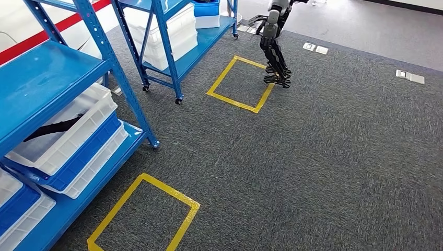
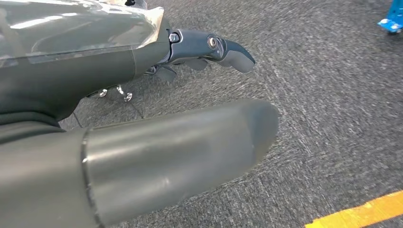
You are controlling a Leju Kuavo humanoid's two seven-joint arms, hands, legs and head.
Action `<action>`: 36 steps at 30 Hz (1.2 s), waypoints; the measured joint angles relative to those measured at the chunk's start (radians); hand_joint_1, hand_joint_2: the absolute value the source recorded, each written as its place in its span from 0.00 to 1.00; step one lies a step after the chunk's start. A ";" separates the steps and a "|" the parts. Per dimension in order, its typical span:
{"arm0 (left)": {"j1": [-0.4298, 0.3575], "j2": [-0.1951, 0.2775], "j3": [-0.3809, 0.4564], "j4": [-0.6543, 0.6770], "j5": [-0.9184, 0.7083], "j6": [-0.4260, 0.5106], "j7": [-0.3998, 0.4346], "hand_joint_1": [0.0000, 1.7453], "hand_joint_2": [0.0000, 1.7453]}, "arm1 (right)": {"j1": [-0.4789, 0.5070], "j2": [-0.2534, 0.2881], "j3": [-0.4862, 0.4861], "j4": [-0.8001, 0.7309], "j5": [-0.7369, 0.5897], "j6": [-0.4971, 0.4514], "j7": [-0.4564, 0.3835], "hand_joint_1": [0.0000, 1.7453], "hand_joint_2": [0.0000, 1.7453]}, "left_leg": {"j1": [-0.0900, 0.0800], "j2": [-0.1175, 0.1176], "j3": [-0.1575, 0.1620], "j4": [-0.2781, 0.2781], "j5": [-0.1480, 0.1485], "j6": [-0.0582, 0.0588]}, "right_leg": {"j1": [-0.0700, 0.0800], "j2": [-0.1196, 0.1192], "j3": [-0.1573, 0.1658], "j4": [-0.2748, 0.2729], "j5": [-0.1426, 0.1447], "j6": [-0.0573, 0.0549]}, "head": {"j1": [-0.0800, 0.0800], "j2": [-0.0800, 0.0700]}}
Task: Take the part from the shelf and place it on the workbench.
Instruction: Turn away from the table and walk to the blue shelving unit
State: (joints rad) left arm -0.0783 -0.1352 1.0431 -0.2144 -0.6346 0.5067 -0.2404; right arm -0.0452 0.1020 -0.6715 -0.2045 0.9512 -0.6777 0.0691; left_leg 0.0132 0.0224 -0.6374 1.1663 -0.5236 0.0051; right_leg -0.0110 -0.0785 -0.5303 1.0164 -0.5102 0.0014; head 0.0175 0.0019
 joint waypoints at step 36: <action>-0.008 0.009 0.022 0.002 0.015 -0.002 -0.023 0.00 0.00 | -0.007 0.000 -0.009 0.003 0.020 -0.008 -0.007 0.00 0.00 | -0.023 0.035 0.055 -0.137 0.051 0.034 | 0.010 -0.052 0.029 0.003 -0.027 0.017 | -0.001 0.000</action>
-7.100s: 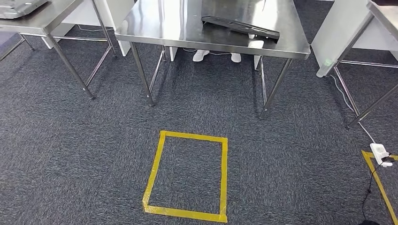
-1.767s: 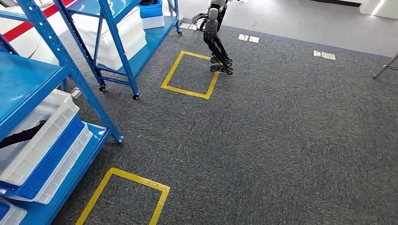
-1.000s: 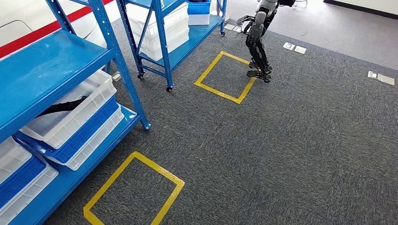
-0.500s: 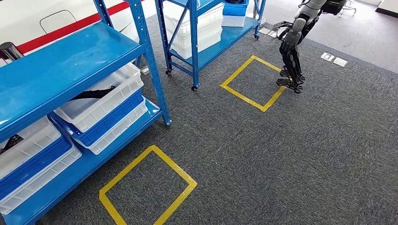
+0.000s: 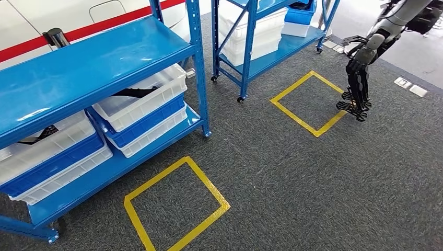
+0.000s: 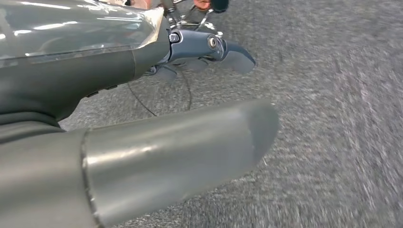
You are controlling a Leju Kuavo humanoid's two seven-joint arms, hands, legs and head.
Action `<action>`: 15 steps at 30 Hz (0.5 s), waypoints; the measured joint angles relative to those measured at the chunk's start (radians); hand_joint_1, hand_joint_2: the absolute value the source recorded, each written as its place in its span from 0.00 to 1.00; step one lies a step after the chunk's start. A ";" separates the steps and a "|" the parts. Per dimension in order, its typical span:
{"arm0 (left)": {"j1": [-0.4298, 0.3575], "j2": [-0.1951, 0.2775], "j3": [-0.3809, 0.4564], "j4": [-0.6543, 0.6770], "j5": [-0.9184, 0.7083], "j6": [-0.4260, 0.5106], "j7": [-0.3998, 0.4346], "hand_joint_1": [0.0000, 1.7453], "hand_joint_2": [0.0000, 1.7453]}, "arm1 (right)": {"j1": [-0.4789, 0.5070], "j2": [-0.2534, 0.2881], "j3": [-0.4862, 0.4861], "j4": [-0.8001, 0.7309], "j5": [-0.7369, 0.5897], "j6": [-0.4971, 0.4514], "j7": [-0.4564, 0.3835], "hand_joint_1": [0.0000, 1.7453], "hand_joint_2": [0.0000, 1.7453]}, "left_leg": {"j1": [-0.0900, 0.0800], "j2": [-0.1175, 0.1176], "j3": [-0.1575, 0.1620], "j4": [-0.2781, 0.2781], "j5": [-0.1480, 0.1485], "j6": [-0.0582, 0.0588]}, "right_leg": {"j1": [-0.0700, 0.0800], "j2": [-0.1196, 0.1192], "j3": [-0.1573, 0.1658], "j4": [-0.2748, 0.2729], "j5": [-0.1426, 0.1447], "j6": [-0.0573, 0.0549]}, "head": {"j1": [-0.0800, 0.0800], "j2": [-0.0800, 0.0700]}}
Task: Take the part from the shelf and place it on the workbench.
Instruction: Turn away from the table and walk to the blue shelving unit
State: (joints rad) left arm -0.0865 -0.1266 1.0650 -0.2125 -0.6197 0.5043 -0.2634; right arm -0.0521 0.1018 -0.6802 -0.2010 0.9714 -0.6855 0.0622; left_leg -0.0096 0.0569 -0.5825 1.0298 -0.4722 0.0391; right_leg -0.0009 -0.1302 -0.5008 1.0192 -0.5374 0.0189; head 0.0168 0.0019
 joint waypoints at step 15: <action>0.004 -0.007 0.004 0.001 0.003 0.010 -0.001 0.00 0.00 | 0.001 -0.008 0.001 0.002 0.014 0.000 -0.008 0.00 0.00 | 0.018 -0.177 -0.004 -0.008 0.017 -0.024 | -0.030 0.165 -0.031 0.007 0.027 0.023 | 0.002 0.000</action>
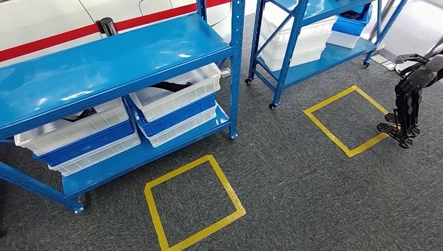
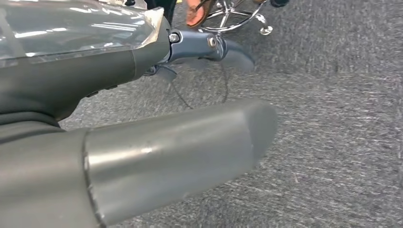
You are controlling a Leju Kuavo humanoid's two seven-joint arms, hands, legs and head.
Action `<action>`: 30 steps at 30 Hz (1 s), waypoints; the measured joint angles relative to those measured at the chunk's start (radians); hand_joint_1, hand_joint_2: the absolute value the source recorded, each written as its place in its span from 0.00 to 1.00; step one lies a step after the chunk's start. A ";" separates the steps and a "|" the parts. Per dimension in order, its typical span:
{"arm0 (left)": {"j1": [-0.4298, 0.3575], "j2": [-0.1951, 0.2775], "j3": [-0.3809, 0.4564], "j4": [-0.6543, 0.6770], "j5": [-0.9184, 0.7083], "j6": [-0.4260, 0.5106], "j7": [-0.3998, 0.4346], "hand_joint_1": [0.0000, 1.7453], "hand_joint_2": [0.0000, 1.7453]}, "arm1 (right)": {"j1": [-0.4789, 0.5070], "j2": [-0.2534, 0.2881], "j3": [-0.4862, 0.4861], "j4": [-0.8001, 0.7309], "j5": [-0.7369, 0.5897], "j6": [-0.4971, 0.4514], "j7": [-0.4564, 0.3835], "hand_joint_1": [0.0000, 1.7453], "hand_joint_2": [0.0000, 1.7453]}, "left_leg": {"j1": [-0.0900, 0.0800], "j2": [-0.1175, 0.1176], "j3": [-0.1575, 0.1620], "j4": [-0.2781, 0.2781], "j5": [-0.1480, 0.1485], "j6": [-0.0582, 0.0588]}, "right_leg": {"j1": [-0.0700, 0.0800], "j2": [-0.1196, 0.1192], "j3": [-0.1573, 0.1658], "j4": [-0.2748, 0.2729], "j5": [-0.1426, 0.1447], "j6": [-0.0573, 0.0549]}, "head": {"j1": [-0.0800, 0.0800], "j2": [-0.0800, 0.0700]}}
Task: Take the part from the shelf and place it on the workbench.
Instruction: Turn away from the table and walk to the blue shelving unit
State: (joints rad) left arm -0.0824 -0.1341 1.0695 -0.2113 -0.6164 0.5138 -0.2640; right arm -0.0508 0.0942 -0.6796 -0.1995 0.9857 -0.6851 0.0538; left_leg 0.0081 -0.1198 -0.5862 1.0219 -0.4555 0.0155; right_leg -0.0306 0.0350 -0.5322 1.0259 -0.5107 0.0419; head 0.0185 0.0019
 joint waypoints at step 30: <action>-0.003 -0.006 0.023 0.000 0.015 0.004 -0.009 0.00 0.00 | -0.002 -0.002 0.002 0.001 0.016 0.006 -0.004 0.00 0.00 | -0.008 -0.006 0.005 -0.009 0.002 0.011 | 0.005 0.010 0.003 -0.012 0.006 0.001 | -0.006 0.000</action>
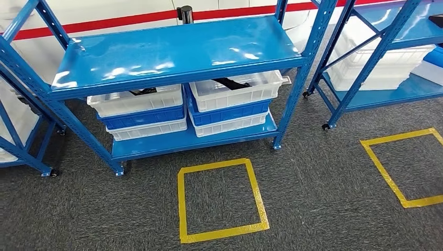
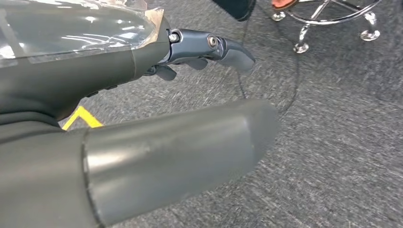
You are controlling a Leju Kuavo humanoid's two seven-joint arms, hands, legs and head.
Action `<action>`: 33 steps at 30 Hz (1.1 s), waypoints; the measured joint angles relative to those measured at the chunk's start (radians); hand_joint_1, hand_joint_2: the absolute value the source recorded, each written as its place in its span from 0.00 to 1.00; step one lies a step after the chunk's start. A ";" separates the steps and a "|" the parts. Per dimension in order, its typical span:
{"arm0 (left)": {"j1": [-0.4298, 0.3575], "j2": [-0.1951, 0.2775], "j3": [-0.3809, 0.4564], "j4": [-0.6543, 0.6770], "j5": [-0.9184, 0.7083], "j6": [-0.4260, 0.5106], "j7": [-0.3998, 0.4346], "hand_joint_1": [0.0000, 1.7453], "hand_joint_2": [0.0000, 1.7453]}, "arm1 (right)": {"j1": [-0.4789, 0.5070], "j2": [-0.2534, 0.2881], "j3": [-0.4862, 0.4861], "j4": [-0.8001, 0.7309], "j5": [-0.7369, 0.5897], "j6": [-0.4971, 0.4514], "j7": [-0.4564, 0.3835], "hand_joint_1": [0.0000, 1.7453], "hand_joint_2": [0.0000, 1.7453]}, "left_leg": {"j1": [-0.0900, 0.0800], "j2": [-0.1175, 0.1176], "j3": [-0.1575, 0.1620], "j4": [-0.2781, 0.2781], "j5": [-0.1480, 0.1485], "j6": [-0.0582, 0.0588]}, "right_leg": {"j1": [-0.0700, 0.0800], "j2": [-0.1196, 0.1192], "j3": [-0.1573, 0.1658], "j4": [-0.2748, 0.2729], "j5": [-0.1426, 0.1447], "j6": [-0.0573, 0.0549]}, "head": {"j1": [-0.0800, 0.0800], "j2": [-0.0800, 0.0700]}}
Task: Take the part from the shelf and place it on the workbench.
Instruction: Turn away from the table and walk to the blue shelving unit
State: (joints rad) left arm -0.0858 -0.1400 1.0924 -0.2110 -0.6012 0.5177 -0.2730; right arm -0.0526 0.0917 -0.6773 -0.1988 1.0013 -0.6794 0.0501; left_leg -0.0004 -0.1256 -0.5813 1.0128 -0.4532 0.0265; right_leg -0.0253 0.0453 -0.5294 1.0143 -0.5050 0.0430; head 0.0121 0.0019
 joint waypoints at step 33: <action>-0.003 0.005 0.000 0.000 -0.016 -0.015 -0.001 0.00 0.00 | 0.000 0.003 -0.009 0.000 -0.002 -0.008 -0.023 0.00 0.00 | 0.003 0.093 0.023 -0.003 -0.016 0.034 | -0.001 -0.047 -0.002 -0.008 0.014 0.008 | -0.003 0.000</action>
State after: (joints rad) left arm -0.0887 -0.1352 1.0923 -0.2110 -0.6176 0.5024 -0.2740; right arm -0.0522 0.0952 -0.6862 -0.1991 0.9998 -0.6870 0.0267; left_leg 0.0025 -0.0322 -0.5587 1.0101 -0.4695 0.0601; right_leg -0.0262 -0.0013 -0.5315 1.0066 -0.4911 0.0511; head 0.0087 0.0019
